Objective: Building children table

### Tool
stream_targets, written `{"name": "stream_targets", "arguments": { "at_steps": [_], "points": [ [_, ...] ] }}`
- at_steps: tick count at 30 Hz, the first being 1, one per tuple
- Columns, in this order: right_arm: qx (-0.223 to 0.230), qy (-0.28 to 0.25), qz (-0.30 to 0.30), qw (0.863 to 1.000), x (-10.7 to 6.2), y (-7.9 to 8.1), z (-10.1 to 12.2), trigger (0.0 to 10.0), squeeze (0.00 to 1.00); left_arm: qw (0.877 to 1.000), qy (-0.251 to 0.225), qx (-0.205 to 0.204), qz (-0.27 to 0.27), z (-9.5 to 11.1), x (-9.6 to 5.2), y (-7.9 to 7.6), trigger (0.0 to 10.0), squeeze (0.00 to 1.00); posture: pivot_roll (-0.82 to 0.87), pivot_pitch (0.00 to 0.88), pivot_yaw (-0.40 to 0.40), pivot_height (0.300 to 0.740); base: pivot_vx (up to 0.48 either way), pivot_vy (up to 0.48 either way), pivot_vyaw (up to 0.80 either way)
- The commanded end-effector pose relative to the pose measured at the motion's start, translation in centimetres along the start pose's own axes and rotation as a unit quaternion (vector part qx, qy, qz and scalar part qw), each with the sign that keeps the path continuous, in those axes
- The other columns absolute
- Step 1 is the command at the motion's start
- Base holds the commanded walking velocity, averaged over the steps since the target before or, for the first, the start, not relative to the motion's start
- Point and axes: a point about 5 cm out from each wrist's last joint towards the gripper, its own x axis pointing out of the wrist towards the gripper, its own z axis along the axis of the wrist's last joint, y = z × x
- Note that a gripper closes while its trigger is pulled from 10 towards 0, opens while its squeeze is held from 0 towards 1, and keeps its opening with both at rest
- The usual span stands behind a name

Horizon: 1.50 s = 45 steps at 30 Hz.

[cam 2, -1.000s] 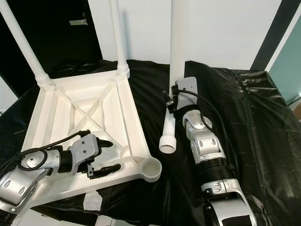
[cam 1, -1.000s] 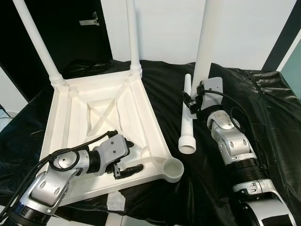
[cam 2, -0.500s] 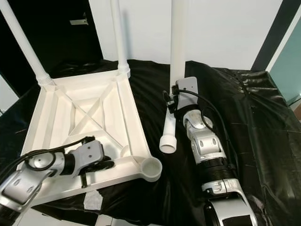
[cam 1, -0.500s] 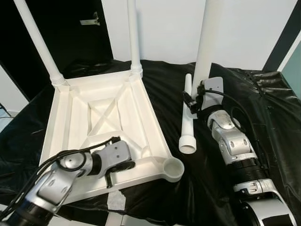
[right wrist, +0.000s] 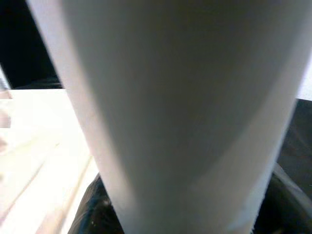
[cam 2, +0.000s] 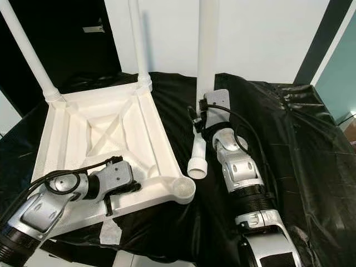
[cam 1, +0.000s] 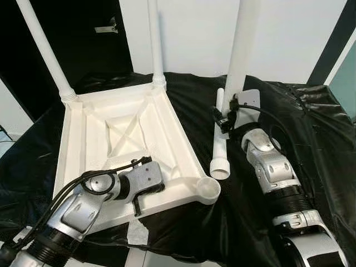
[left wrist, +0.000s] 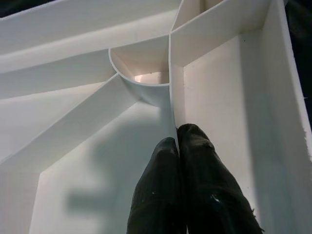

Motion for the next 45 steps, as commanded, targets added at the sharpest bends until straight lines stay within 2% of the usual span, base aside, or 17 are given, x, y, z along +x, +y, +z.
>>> {"name": "stream_targets", "arguments": {
  "at_steps": [1, 9, 11, 21, 29, 36, 40, 41, 42, 43, 45],
  "points": [
    [-0.001, -0.021, 0.018, 1.000, 0.1, 0.7, 0.8, 10.0, 0.00, 0.994, 0.033, -0.001, 0.103, -0.9, 0.0, 1.4, 10.0, 0.00, 0.03, 0.000, -0.018, 0.740, 0.000, 0.000, 0.00],
    [0.008, -0.026, 0.044, 0.999, -0.1, 2.0, 0.8, 10.0, 0.00, 0.988, 0.060, -0.020, 0.143, -1.3, 0.9, 2.8, 10.0, 0.00, 0.03, 0.000, -0.016, 0.740, 0.000, 0.000, 0.00],
    [0.015, -0.031, 0.049, 0.998, -0.1, 2.4, 0.9, 10.0, 0.00, 0.983, 0.070, -0.026, 0.165, -1.4, 1.1, 3.7, 10.0, 0.00, 0.03, 0.000, -0.014, 0.740, 0.000, 0.000, 0.00],
    [0.026, -0.032, 0.047, 0.998, -0.2, 2.4, 0.9, 10.0, 0.00, 0.976, 0.088, -0.022, 0.198, -1.6, 1.1, 5.6, 10.0, 0.00, 0.02, 0.000, -0.006, 0.740, 0.000, 0.000, 0.00],
    [0.015, -0.032, 0.051, 0.998, -0.3, 2.5, 0.7, 10.0, 0.00, 0.981, 0.083, -0.019, 0.172, -1.6, 0.9, 5.5, 10.0, 0.00, 0.02, 0.000, -0.005, 0.740, 0.000, 0.000, 0.00],
    [0.019, -0.028, 0.060, 0.998, -0.8, 3.3, 0.3, 10.0, 0.00, 0.987, 0.073, -0.013, 0.143, -1.5, 0.9, 4.7, 10.0, 0.00, 0.02, 0.000, -0.008, 0.740, 0.000, 0.000, 0.00],
    [0.022, -0.022, 0.062, 0.998, -1.1, 3.7, -0.1, 10.0, 0.00, 0.990, 0.063, -0.024, 0.127, -1.4, 0.9, 4.5, 10.0, 0.00, 0.02, 0.000, -0.011, 0.740, 0.000, 0.000, 0.00],
    [0.024, -0.019, 0.063, 0.998, -1.3, 3.8, -0.2, 10.0, 0.00, 0.990, 0.059, -0.032, 0.122, -1.3, 1.0, 4.4, 10.0, 0.91, 0.02, 0.000, -0.011, 0.740, 0.000, 0.000, 0.00],
    [0.024, -0.019, 0.063, 0.998, -1.3, 3.8, -0.2, 10.0, 0.00, 0.990, 0.059, -0.032, 0.122, -1.3, 1.0, 4.4, 10.0, 0.91, 0.02, 0.000, -0.011, 0.740, 0.000, 0.000, 0.00],
    [0.026, -0.016, 0.063, 0.998, -1.5, 3.9, -0.4, 10.0, 0.00, 0.990, 0.059, -0.033, 0.125, -1.3, 0.9, 4.5, 10.0, 1.00, 0.02, 0.000, -0.010, 0.740, 0.000, 0.000, 0.00],
    [0.029, -0.014, 0.063, 0.998, -1.6, 4.0, -0.5, 10.0, 0.00, 0.990, 0.051, -0.030, 0.128, -1.0, 0.9, 4.5, 10.0, 1.00, 0.02, 0.000, -0.009, 0.740, 0.000, 0.000, 0.00]
  ]
}}
